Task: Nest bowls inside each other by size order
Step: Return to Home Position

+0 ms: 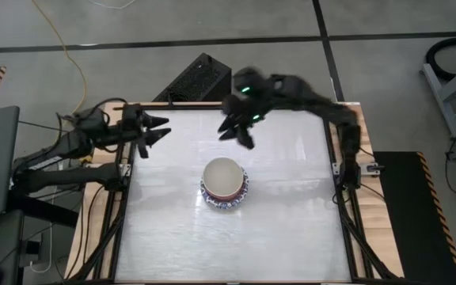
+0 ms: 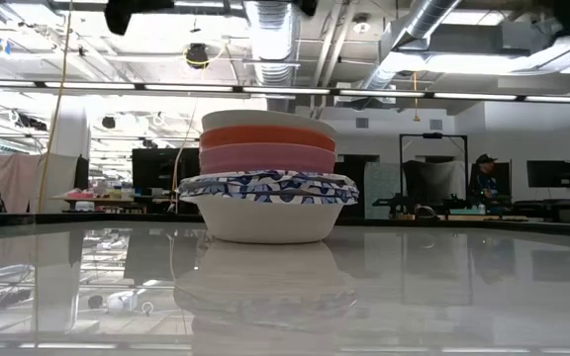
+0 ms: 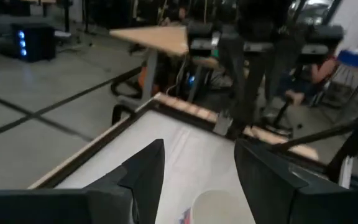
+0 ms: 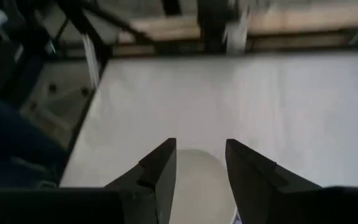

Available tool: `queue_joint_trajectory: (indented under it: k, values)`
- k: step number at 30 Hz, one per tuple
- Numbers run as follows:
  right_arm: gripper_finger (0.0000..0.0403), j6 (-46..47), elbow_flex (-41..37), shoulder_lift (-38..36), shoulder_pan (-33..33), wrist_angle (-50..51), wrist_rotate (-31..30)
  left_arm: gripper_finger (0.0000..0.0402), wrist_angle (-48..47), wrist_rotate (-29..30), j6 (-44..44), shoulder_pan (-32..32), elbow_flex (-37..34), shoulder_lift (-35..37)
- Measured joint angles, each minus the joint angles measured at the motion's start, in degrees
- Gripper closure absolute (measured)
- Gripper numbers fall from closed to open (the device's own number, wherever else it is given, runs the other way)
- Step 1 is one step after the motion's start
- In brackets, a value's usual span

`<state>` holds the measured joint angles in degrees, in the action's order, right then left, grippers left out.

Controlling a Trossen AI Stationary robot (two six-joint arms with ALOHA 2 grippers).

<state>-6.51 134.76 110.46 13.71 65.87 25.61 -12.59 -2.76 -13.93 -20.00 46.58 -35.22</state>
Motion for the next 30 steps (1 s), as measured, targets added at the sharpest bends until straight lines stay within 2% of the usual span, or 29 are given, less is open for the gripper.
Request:
queue_joint_trajectory:
  k: [3,10,14,19,24,27,30]
  values:
    - [0.0245,1.39,0.02,-5.56,0.27,-2.11,-1.13,0.0219,0.14,-1.35,-0.84,0.01,2.0,0.38]
    - [0.0246,0.0,0.02,-17.51,-0.77,-1.4,-9.38,0.0219,1.84,-5.89,-0.12,0.14,9.5,-2.62]
    - [0.0246,0.02,0.02,-23.5,-1.33,0.93,-13.0,0.0219,4.75,-8.41,0.11,0.19,17.25,-6.76]
    - [0.0246,2.45,-2.08,-30.4,-1.64,5.98,-15.34,0.0219,2.16,-11.4,4.22,0.21,29.82,-13.66]
    - [0.0246,3.65,-12.36,-38.23,-5.19,6.49,-21.42,0.0219,-10.67,-11.08,11.37,0.21,43.7,-20.08]
    - [0.0246,4.2,-21.61,-43.56,-6.16,-0.11,-23.66,0.0219,-18.47,-9.68,15.54,0.21,50.65,-22.76]
    - [0.0246,3.89,-31.09,-49.41,-6.22,-7.89,-23.89,0.0219,-23.13,-9.35,18.45,0.19,53.23,-23.0]
